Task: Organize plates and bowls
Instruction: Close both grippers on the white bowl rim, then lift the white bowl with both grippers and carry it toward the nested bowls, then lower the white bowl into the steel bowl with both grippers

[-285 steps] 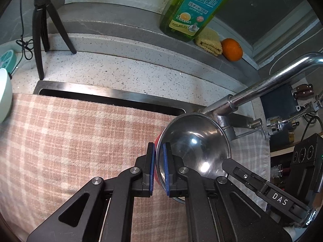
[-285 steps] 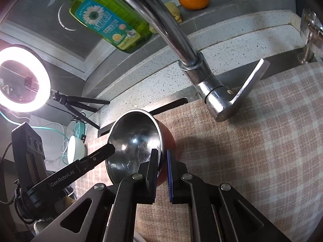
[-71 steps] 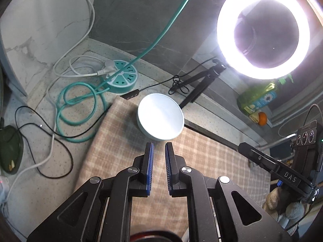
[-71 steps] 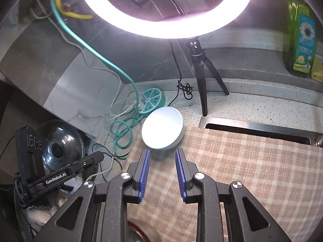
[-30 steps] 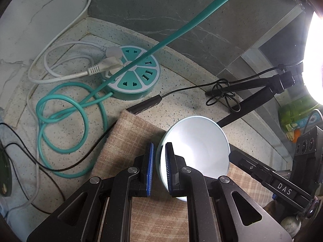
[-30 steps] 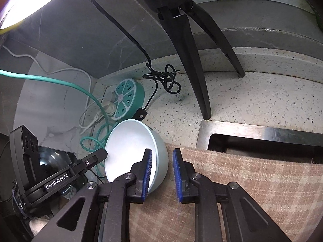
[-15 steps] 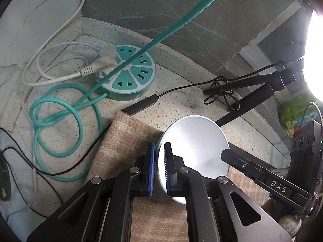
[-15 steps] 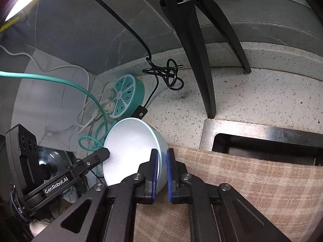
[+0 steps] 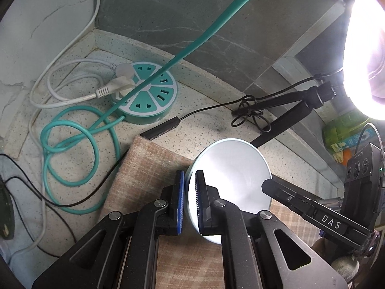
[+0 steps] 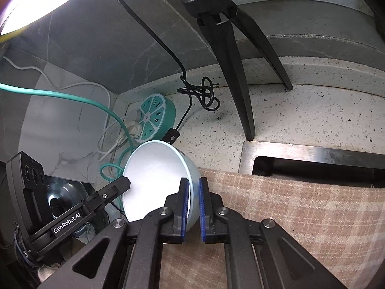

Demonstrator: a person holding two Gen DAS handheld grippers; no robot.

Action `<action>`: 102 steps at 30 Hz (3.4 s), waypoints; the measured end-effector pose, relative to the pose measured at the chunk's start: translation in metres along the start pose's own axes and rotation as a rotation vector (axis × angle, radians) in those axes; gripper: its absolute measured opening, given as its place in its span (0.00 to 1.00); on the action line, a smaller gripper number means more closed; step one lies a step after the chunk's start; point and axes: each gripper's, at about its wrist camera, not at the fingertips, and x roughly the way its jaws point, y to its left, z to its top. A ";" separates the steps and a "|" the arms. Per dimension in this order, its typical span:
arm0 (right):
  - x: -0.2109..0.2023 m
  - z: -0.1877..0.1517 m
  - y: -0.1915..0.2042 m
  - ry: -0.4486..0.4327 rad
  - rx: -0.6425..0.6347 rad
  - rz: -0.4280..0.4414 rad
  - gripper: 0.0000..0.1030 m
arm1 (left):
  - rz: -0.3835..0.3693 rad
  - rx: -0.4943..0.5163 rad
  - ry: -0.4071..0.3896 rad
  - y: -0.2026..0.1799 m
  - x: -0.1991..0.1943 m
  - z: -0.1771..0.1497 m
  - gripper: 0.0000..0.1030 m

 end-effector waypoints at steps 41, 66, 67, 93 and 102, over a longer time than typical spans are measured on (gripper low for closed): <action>-0.123 -0.087 0.057 -0.132 -0.045 0.024 0.07 | -0.107 0.095 -0.127 -0.019 -0.137 -0.070 0.07; -0.129 -0.196 0.069 -0.074 -0.056 0.005 0.08 | -0.132 0.103 -0.089 0.011 -0.173 -0.166 0.07; -0.128 -0.199 0.067 -0.069 -0.054 0.004 0.08 | -0.133 0.104 -0.087 0.012 -0.173 -0.168 0.07; -0.093 -0.262 0.045 0.033 -0.031 -0.038 0.08 | -0.138 0.069 -0.011 0.035 -0.154 -0.215 0.07; -0.088 -0.269 0.041 0.044 -0.026 -0.055 0.08 | -0.140 0.055 0.022 0.041 -0.142 -0.224 0.07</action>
